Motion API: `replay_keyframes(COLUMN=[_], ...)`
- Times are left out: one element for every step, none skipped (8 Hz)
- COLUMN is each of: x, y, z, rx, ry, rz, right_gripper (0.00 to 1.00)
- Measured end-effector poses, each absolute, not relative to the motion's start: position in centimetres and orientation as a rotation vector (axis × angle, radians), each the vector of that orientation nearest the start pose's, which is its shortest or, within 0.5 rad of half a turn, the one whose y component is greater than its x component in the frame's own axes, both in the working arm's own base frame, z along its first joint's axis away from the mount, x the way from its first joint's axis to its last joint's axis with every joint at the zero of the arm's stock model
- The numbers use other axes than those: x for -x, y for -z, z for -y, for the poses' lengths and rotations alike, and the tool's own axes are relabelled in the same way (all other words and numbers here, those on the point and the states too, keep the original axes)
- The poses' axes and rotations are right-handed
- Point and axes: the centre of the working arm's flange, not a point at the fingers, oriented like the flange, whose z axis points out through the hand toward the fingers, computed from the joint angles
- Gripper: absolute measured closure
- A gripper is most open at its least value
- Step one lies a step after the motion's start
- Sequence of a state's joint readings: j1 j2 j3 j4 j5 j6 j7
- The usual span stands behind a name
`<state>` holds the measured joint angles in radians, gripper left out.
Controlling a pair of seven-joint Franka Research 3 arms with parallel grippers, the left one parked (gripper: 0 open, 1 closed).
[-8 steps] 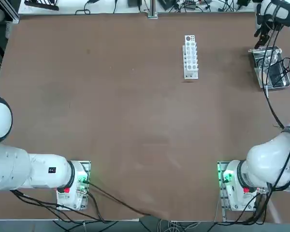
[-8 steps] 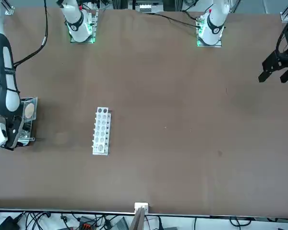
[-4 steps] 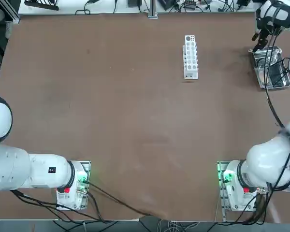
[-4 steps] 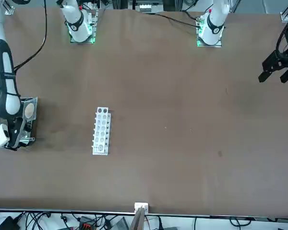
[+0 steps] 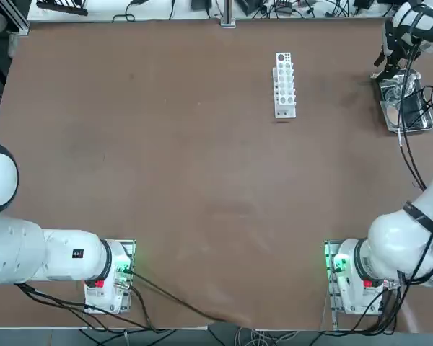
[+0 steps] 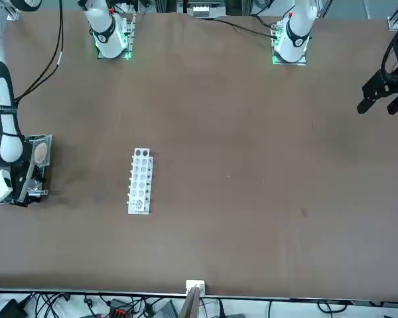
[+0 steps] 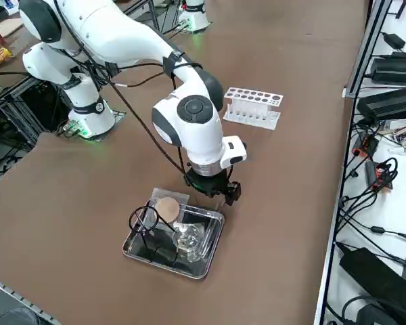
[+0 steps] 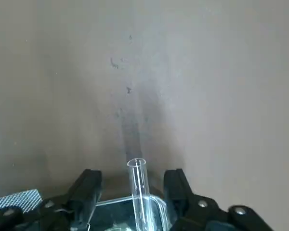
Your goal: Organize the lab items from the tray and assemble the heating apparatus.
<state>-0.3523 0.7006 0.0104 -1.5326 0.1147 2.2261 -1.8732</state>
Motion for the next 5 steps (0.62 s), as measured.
replay_keyframes(x=[-66.7,-66.5,-66.4,-66.3,-66.3], y=[-24.1,-23.7,-23.2,-22.8,-22.6], z=[23.7,23.9,24.1,24.2,24.2], rx=[2.289,2.279,2.270,2.263,2.259], ry=[0.130,0.127,0.123,0.119,0.118], rz=[2.071,2.076,2.077,2.079,2.080], right_gripper=[0.24,0.24,0.24,0.25,0.29])
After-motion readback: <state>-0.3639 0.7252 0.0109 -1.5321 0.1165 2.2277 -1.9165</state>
